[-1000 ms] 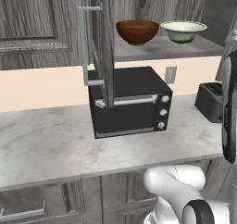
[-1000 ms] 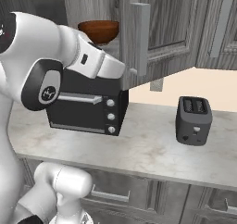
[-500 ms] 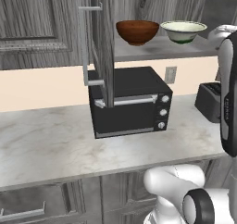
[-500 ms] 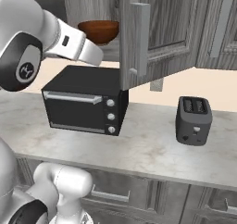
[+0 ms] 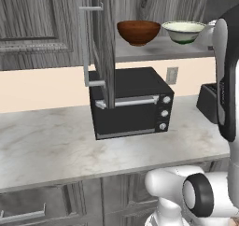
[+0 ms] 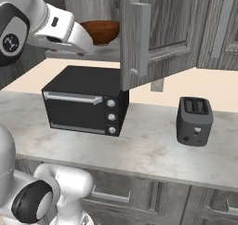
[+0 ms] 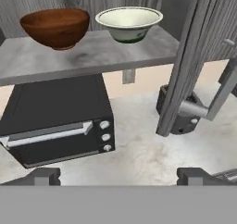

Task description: Move the bowls from the cabinet to the plates on the dining table.

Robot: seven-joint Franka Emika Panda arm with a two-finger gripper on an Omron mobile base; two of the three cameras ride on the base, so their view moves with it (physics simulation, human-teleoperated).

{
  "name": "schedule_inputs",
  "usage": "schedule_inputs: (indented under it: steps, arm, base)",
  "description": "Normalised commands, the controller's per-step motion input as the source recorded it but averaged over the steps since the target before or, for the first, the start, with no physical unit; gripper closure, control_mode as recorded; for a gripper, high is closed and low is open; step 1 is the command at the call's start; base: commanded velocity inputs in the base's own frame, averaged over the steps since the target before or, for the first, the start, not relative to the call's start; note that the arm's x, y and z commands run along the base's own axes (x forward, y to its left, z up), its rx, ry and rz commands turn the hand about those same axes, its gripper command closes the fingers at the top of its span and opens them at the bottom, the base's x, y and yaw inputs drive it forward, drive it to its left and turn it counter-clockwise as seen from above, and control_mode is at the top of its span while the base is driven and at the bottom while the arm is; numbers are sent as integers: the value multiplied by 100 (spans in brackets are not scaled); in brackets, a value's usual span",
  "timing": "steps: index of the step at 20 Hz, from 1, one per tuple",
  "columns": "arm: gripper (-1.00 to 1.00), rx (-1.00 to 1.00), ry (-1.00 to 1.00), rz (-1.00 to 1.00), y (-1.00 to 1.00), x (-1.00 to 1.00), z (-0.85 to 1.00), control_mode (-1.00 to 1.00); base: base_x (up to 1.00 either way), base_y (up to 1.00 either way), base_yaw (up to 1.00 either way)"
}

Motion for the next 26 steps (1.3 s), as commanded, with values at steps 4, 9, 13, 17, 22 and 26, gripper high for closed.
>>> schedule_inputs:
  steps: [4,9,13,17,22,26]
  arm:
    - [-100,-20,3,0,12,28,-8,-100]
    - [-100,-14,8,0,3,40,-24,-100]
    - [-100,-18,5,0,0,40,-32,-100]
    - [-100,-21,0,0,0,29,-6,-100]
    - [-100,-21,1,0,0,25,0,-100]
    - [-100,-22,3,0,0,24,0,-100]
  base:
    - [0,0,0]
    - [0,0,0]
    - [0,0,0]
    - [0,0,0]
    - [0,0,0]
    - [0,0,0]
